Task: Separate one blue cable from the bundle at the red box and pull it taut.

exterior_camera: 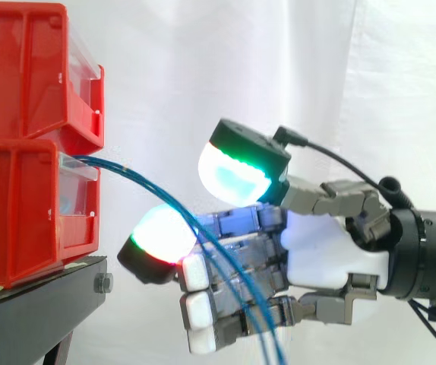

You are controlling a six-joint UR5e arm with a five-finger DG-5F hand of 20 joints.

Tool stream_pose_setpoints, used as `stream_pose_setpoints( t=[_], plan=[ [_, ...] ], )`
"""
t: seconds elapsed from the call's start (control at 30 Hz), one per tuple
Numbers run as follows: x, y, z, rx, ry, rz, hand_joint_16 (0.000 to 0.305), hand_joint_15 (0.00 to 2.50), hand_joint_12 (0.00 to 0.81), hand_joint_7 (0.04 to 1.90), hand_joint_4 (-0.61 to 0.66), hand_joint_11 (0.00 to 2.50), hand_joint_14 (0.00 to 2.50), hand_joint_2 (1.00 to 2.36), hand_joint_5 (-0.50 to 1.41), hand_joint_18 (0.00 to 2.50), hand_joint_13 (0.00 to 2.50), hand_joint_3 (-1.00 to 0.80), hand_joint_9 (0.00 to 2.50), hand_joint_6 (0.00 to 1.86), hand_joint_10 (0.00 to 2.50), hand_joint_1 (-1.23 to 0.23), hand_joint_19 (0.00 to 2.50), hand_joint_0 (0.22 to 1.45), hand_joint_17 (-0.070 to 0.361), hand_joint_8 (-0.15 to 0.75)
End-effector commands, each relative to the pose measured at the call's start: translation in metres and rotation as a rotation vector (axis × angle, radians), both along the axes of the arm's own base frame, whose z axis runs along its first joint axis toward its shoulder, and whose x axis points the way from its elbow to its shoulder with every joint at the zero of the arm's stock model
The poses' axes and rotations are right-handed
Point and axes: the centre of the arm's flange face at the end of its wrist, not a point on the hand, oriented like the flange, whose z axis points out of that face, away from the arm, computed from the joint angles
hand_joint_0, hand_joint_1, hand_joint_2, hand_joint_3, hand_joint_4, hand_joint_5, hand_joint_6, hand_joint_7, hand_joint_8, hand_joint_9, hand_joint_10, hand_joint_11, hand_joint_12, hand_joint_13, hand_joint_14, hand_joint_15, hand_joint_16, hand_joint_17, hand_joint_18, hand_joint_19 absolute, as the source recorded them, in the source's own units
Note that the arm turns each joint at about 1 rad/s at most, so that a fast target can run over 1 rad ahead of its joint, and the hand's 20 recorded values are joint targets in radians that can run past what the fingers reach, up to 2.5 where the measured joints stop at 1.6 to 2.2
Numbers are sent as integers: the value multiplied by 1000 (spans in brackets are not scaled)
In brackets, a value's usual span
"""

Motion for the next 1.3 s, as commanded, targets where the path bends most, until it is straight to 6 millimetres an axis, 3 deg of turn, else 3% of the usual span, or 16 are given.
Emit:
stream_pose_setpoints(
  t=[0.0,0.37,0.7,0.9,1.07,1.27],
  plan=[
    [2,-1,-7,39,-3,14,56,579,360,892,182,617,23,1009,-162,576,914,-377,891,785,21,-672,618,635,126,294],
    [7,-3,4,38,-16,22,57,597,362,837,188,666,25,1009,-185,591,921,-377,896,858,19,-754,633,652,128,298],
    [10,4,8,32,-27,29,57,602,359,818,197,657,25,1003,-183,607,931,-452,906,851,20,-710,641,622,129,298],
    [9,4,7,32,-24,31,57,606,359,849,178,666,25,1010,-179,612,940,-370,928,854,19,-679,641,638,129,303],
    [10,4,8,32,-24,31,57,609,366,854,154,678,25,1012,-180,615,941,-321,922,863,20,-761,651,656,129,304],
    [11,5,9,32,-27,32,57,617,366,824,163,729,24,1007,-182,657,973,-412,956,896,23,-783,636,683,129,305]
  ],
)
